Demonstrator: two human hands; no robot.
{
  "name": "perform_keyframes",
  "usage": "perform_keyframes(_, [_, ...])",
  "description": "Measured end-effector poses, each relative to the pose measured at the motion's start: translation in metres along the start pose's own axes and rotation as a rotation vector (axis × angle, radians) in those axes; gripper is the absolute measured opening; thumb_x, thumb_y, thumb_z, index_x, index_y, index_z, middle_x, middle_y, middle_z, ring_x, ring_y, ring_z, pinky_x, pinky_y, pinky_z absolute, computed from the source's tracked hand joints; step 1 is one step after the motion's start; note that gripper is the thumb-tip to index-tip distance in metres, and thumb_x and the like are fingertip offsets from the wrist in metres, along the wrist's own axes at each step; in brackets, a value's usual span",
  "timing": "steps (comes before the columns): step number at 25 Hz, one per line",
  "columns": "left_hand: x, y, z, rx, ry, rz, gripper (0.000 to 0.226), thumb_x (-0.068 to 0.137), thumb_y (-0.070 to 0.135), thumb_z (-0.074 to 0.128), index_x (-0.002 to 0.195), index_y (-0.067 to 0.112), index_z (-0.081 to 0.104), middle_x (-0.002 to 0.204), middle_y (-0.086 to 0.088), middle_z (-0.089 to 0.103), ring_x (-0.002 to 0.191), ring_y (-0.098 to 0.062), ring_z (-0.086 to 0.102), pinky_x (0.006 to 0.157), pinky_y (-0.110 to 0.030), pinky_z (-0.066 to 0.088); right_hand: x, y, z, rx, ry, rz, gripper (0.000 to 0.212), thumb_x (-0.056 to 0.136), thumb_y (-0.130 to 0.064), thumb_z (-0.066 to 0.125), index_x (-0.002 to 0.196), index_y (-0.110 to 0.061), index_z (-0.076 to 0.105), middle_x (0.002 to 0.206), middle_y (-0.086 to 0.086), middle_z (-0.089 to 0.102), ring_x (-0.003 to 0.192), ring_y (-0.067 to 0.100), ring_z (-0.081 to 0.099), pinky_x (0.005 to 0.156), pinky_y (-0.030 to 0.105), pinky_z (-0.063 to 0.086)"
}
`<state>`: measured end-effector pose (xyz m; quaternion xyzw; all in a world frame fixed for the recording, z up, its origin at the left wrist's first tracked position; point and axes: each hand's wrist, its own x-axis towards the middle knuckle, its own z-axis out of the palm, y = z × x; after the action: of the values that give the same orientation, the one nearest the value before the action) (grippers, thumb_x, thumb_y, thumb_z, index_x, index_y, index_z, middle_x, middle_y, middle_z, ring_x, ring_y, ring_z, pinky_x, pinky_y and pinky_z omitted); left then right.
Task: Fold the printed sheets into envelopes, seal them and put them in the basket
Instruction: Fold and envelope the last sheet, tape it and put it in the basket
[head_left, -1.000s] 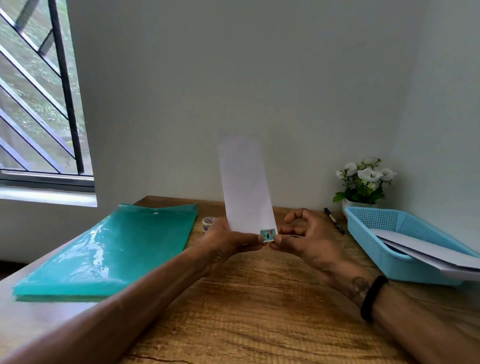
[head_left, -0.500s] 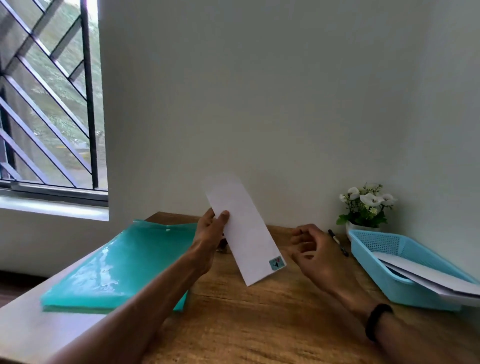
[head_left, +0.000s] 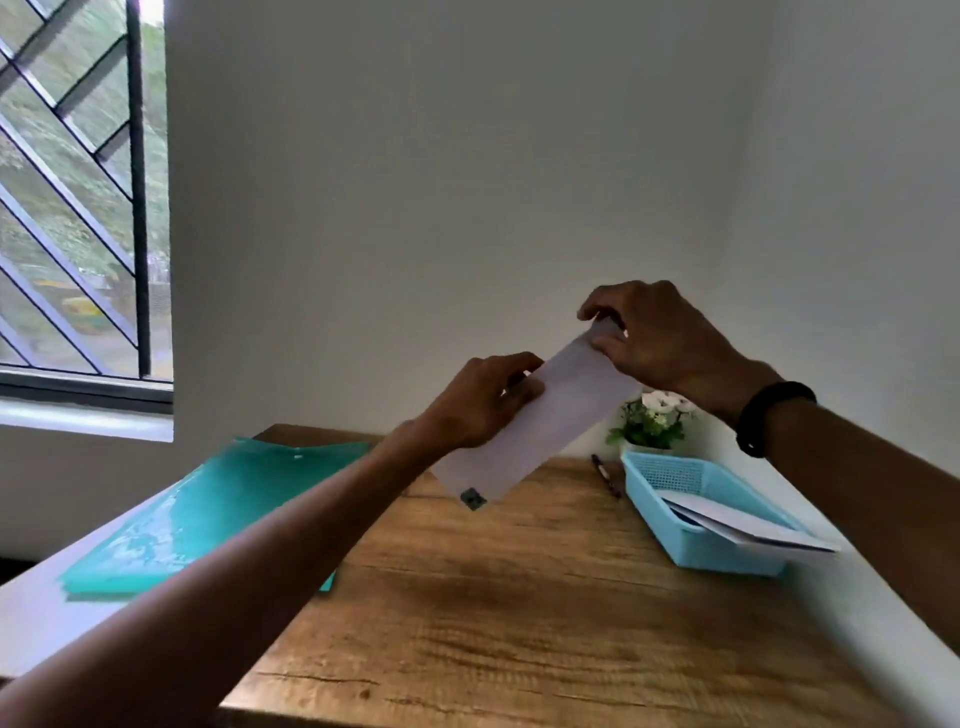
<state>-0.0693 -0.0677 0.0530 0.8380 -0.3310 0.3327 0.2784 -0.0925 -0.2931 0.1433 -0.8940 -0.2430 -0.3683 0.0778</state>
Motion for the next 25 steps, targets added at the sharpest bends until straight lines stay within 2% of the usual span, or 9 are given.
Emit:
perform_keyframes(3, [0.023, 0.022, 0.009, 0.196, -0.086, 0.164, 0.030, 0.106, 0.030, 0.050, 0.130, 0.019, 0.064, 0.093, -0.004, 0.074, 0.090, -0.028, 0.067, 0.080, -0.043, 0.051, -0.038, 0.020, -0.023, -0.090, -0.091, 0.098, 0.008, 0.086, -0.022, 0.072, 0.088, -0.029, 0.070, 0.102, 0.007, 0.075, 0.085, 0.025, 0.069, 0.079, 0.036, 0.057])
perform_keyframes(7, [0.026, 0.068, 0.040, 0.252, 0.139, 0.209, 0.047, 0.095, 0.051, 0.061, 0.136, 0.029, 0.060, 0.127, -0.002, 0.065, 0.125, -0.027, 0.054, 0.108, -0.048, 0.040, -0.096, 0.047, -0.049, 0.035, -0.077, 0.373, 0.006, 0.086, -0.009, 0.079, 0.090, -0.013, 0.078, 0.089, 0.008, 0.078, 0.063, 0.016, 0.072, 0.071, 0.032, 0.061])
perform_keyframes(9, [0.009, 0.097, 0.064, 0.240, 0.196, 0.324, 0.057, 0.090, 0.064, 0.064, 0.134, 0.029, 0.062, 0.135, -0.001, 0.060, 0.132, -0.024, 0.048, 0.116, -0.048, 0.033, -0.126, 0.059, -0.062, 0.219, -0.031, 0.571, 0.007, 0.085, -0.004, 0.080, 0.090, -0.009, 0.077, 0.081, 0.011, 0.080, 0.058, 0.015, 0.077, 0.064, 0.029, 0.061])
perform_keyframes(10, [0.000, 0.110, 0.079, 0.270, 0.180, 0.400, 0.059, 0.088, 0.067, 0.064, 0.134, 0.030, 0.063, 0.136, 0.000, 0.060, 0.133, -0.024, 0.047, 0.119, -0.050, 0.030, -0.142, 0.063, -0.069, 0.343, 0.017, 0.670, 0.010, 0.083, -0.001, 0.081, 0.091, -0.006, 0.077, 0.082, 0.013, 0.080, 0.061, 0.019, 0.079, 0.067, 0.031, 0.063])
perform_keyframes(12, [-0.018, 0.126, 0.110, 0.336, 0.161, 0.509, 0.047, 0.094, 0.059, 0.064, 0.130, 0.030, 0.067, 0.135, 0.001, 0.064, 0.131, -0.025, 0.051, 0.122, -0.057, 0.024, -0.168, 0.067, -0.077, 0.600, 0.143, 0.835, 0.018, 0.081, 0.007, 0.081, 0.097, 0.000, 0.076, 0.092, 0.019, 0.078, 0.069, 0.028, 0.080, 0.074, 0.038, 0.067])
perform_keyframes(14, [-0.028, 0.135, 0.133, 0.273, 0.261, 0.536, 0.024, 0.099, 0.040, 0.067, 0.118, 0.028, 0.075, 0.123, 0.004, 0.073, 0.121, -0.026, 0.060, 0.118, -0.060, 0.028, -0.190, 0.066, -0.080, 0.739, 0.204, 0.935, 0.023, 0.082, 0.014, 0.077, 0.104, 0.007, 0.073, 0.099, 0.022, 0.073, 0.075, 0.032, 0.078, 0.070, 0.035, 0.067])
perform_keyframes(18, [-0.040, 0.145, 0.151, 0.172, 0.380, 0.501, 0.010, 0.098, 0.027, 0.072, 0.104, 0.028, 0.079, 0.108, 0.011, 0.079, 0.106, -0.022, 0.065, 0.111, -0.059, 0.035, -0.221, 0.067, -0.072, 0.774, 0.190, 1.017, 0.010, 0.084, 0.017, 0.074, 0.094, 0.014, 0.073, 0.101, 0.027, 0.073, 0.078, 0.036, 0.076, 0.067, 0.034, 0.066])
perform_keyframes(22, [-0.048, 0.145, 0.164, 0.205, 0.285, 0.419, 0.016, 0.093, 0.029, 0.076, 0.109, 0.032, 0.077, 0.113, 0.012, 0.078, 0.110, -0.021, 0.061, 0.111, -0.058, 0.035, -0.239, 0.077, -0.063, 0.593, 0.054, 0.960, 0.006, 0.086, -0.007, 0.083, 0.089, -0.007, 0.078, 0.093, 0.016, 0.078, 0.082, 0.032, 0.079, 0.082, 0.045, 0.066])
perform_keyframes(25, [-0.046, 0.144, 0.171, 0.215, 0.226, 0.359, 0.021, 0.091, 0.029, 0.078, 0.111, 0.033, 0.077, 0.113, 0.011, 0.078, 0.112, -0.021, 0.061, 0.109, -0.059, 0.036, -0.246, 0.079, -0.050, 0.243, -0.046, 0.816, 0.017, 0.083, -0.021, 0.086, 0.099, -0.021, 0.080, 0.099, 0.001, 0.078, 0.085, 0.020, 0.075, 0.081, 0.035, 0.062])
